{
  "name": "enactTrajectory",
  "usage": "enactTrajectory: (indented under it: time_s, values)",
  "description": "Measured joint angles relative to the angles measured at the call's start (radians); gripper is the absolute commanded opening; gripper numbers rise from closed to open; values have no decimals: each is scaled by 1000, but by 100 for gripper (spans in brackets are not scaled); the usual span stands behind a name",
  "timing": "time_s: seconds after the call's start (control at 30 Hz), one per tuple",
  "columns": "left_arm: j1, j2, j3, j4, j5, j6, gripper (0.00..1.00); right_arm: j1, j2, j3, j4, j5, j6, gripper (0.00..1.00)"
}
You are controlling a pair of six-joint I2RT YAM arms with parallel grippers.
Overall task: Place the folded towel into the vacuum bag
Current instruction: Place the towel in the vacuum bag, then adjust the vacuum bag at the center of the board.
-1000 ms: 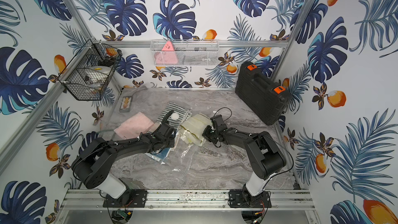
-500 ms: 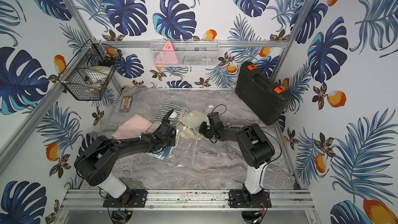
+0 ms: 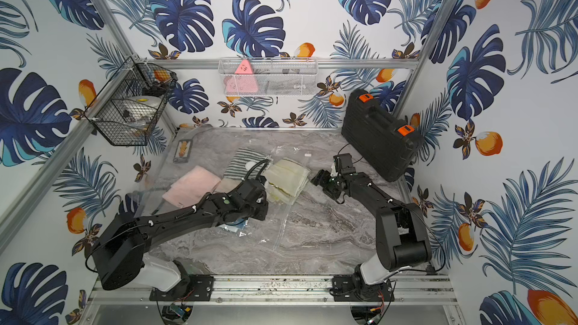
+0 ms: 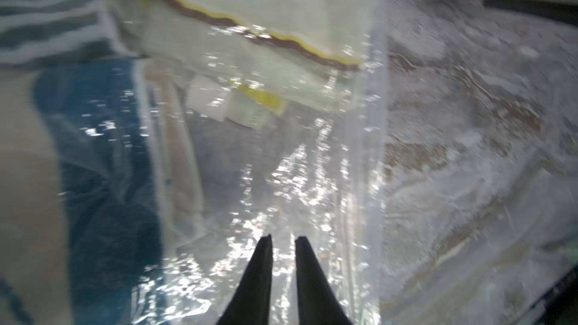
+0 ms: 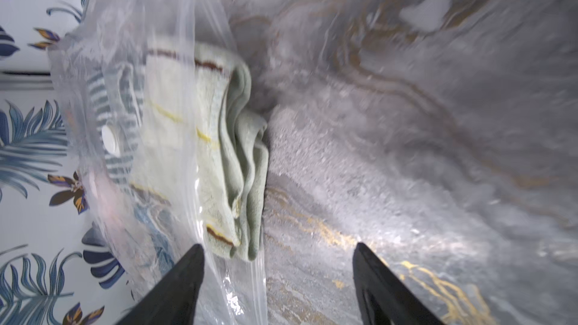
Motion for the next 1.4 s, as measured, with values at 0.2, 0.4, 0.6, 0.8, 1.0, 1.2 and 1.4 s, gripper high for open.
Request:
enactTrajectory:
  time_s: [0.2,0.4,0.6,0.8,1.0,1.2,1.4]
  values:
    - [-156,22,45,-58,-34,18,60,-45,265,264,1,-53,-18,79]
    - [-274,118,140,-172,-105,20,78,-53,477,409,51,-121,-16,74]
    - [-343,225,189,-293,-205,5,80,-50,570,475,142,-222,18,70]
    - [-350,240,196,-338,-275,-8,81,-47,625,539,170,-250,39,62]
    - [-349,156,174,-316,-259,-6,87,-39,684,571,222,-294,63,28]
    - [-347,110,125,-237,-187,24,99,-40,678,525,300,-336,143,0]
    - [-349,281,220,-315,-270,46,93,-37,614,457,367,-348,217,0]
